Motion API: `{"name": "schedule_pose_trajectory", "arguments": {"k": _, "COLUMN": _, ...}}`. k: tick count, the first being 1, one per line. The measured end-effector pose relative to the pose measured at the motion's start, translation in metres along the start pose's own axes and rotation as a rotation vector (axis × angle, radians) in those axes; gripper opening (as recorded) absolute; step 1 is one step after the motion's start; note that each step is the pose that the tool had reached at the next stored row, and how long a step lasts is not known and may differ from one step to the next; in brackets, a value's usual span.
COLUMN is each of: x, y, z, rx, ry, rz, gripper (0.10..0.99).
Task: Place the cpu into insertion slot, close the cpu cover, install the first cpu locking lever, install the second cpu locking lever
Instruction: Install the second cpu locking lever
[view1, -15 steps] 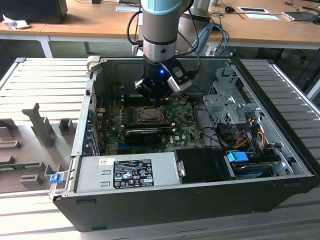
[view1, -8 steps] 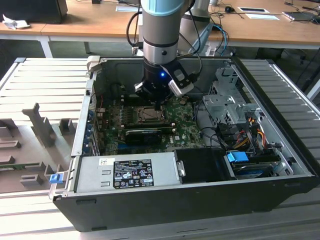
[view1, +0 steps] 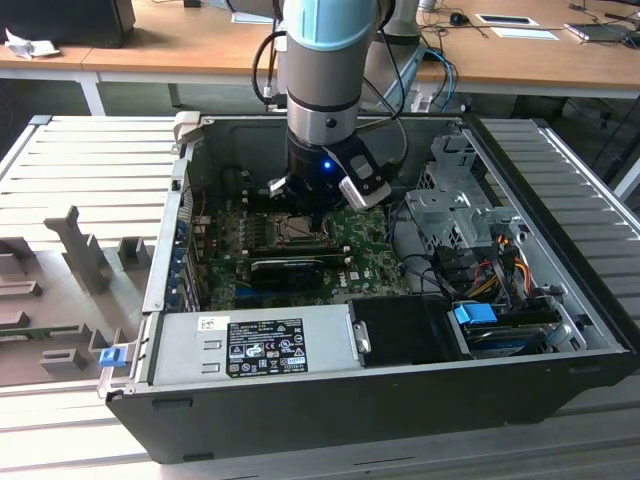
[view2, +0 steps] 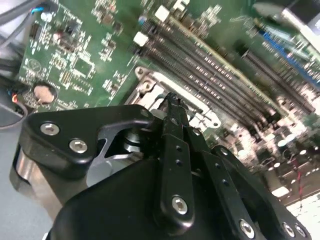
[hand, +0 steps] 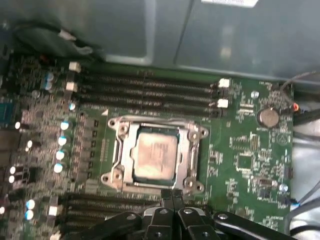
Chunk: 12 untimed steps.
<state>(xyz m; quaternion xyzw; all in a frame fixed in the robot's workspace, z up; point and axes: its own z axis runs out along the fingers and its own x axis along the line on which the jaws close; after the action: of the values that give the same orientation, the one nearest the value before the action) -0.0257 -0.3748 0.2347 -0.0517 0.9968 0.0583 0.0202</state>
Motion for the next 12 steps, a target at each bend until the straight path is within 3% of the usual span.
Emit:
{"name": "schedule_pose_trajectory", "arguments": {"k": 2, "x": 0.0042, "y": -0.0022, "z": -0.0003, "rx": 0.000, "ry": 0.0004, "rz": -0.003, "gripper": 0.106}}
{"name": "schedule_pose_trajectory", "arguments": {"k": 8, "x": 0.0299, "y": -0.0015, "z": 0.0014, "rx": -0.001, "ry": 0.0007, "rz": -0.007, "gripper": 0.106}}
{"name": "schedule_pose_trajectory", "arguments": {"k": 12, "x": 0.0347, "y": -0.0030, "z": 0.0138, "rx": -0.006, "ry": 0.0014, "rz": -0.016, "gripper": 0.106}}
